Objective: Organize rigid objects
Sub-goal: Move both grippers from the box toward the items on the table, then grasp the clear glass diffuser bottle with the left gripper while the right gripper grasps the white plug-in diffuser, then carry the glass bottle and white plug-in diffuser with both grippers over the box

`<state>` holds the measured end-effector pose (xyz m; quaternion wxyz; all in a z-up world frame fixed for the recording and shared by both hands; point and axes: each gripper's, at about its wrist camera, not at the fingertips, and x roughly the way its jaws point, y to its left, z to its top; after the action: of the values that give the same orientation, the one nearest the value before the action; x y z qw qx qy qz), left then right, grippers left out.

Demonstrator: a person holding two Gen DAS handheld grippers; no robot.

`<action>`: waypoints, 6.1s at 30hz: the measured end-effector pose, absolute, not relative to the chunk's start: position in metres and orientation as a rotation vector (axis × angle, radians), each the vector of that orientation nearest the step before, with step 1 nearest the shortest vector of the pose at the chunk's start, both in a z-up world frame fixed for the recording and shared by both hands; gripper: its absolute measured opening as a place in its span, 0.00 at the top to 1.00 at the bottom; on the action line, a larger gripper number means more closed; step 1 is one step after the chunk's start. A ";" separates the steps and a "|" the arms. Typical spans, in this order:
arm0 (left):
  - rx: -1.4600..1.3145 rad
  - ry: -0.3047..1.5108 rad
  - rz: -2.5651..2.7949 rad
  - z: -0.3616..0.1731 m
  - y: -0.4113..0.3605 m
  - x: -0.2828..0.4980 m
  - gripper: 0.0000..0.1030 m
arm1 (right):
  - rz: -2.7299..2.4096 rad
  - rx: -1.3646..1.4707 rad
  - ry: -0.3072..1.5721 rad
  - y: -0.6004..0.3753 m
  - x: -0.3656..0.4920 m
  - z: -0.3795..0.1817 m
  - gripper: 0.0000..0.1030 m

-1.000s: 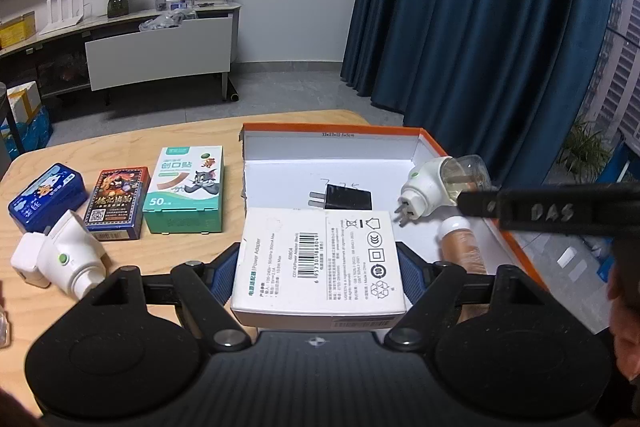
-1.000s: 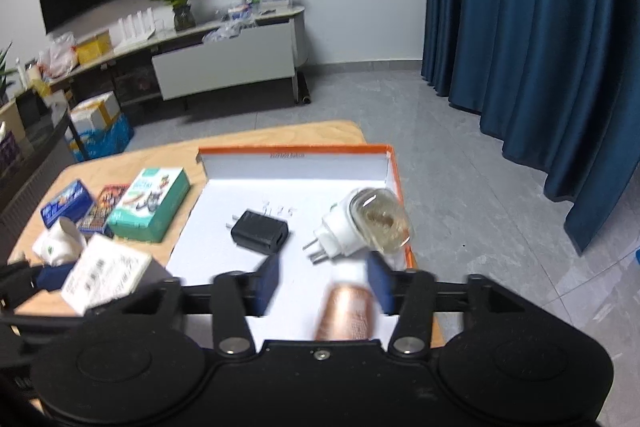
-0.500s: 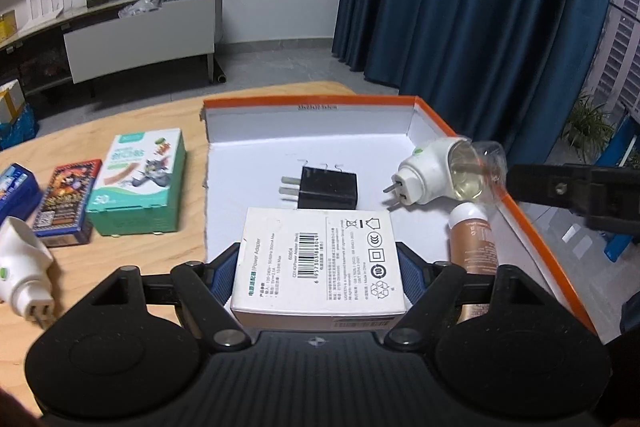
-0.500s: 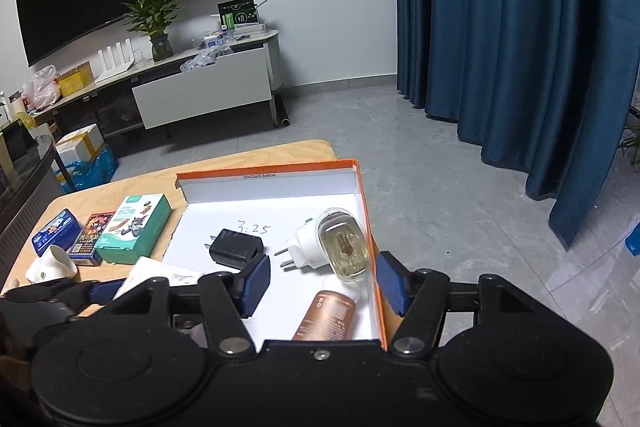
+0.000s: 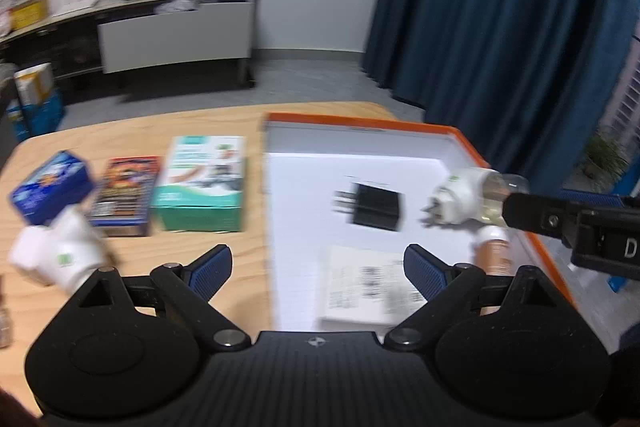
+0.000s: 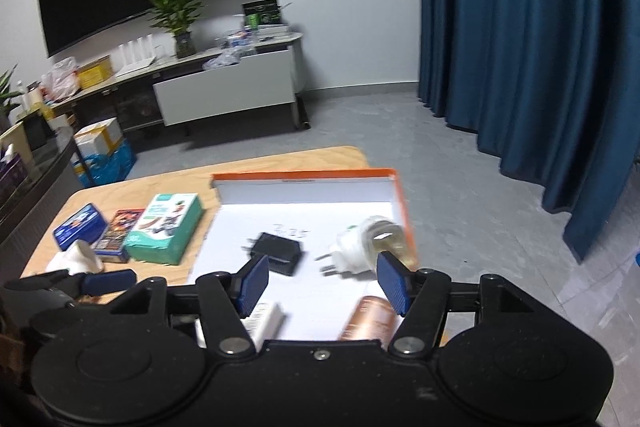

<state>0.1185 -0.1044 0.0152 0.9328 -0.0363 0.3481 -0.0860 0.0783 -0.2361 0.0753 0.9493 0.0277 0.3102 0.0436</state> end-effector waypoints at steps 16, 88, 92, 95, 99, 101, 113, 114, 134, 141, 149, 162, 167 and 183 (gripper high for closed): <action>-0.138 0.688 0.135 0.019 0.017 0.074 0.07 | 0.310 -0.021 0.672 -0.143 0.085 0.069 0.27; -0.189 0.654 0.276 -0.026 0.104 0.071 0.52 | 0.648 -0.176 0.761 0.020 0.157 -0.010 0.26; -0.189 0.639 0.272 -0.021 0.102 0.065 0.52 | 0.634 -0.162 0.750 0.010 0.144 0.001 0.26; -0.182 0.624 0.264 -0.015 0.098 0.061 0.52 | 0.615 -0.142 0.743 0.000 0.133 0.009 0.26; -0.179 0.604 0.247 -0.007 0.091 0.054 0.52 | 0.607 -0.140 0.726 -0.012 0.115 0.020 0.26; -0.180 0.594 0.236 -0.002 0.086 0.050 0.52 | 0.598 -0.131 0.717 -0.019 0.106 0.025 0.26; -0.182 0.556 0.170 0.017 0.052 0.027 0.52 | 0.511 -0.065 0.673 -0.064 0.061 0.047 0.26; -0.186 0.555 0.166 0.018 0.050 0.025 0.52 | 0.505 -0.059 0.673 -0.067 0.058 0.047 0.26; -0.142 0.511 0.060 0.031 -0.010 -0.005 0.52 | 0.375 0.033 0.591 -0.139 0.005 0.054 0.26; -0.127 0.490 0.004 0.038 -0.035 -0.012 0.52 | 0.319 0.068 0.551 -0.169 -0.012 0.058 0.26; -0.100 0.464 -0.081 0.047 -0.067 -0.011 0.52 | 0.232 0.106 0.502 -0.206 -0.030 0.065 0.26; -0.090 0.444 -0.201 0.053 -0.111 0.001 0.51 | 0.076 0.160 0.467 -0.262 -0.047 0.067 0.26; -0.094 0.447 -0.212 0.051 -0.117 0.002 0.52 | 0.059 0.166 0.474 -0.270 -0.046 0.064 0.26; -0.129 0.496 -0.208 0.038 -0.109 0.010 0.51 | 0.086 0.144 0.525 -0.263 -0.031 0.053 0.26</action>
<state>0.0097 -0.1095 0.0378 0.9620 -0.0635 0.2448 -0.1027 -0.0305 -0.2628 0.0535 0.9623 0.0709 0.2593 0.0422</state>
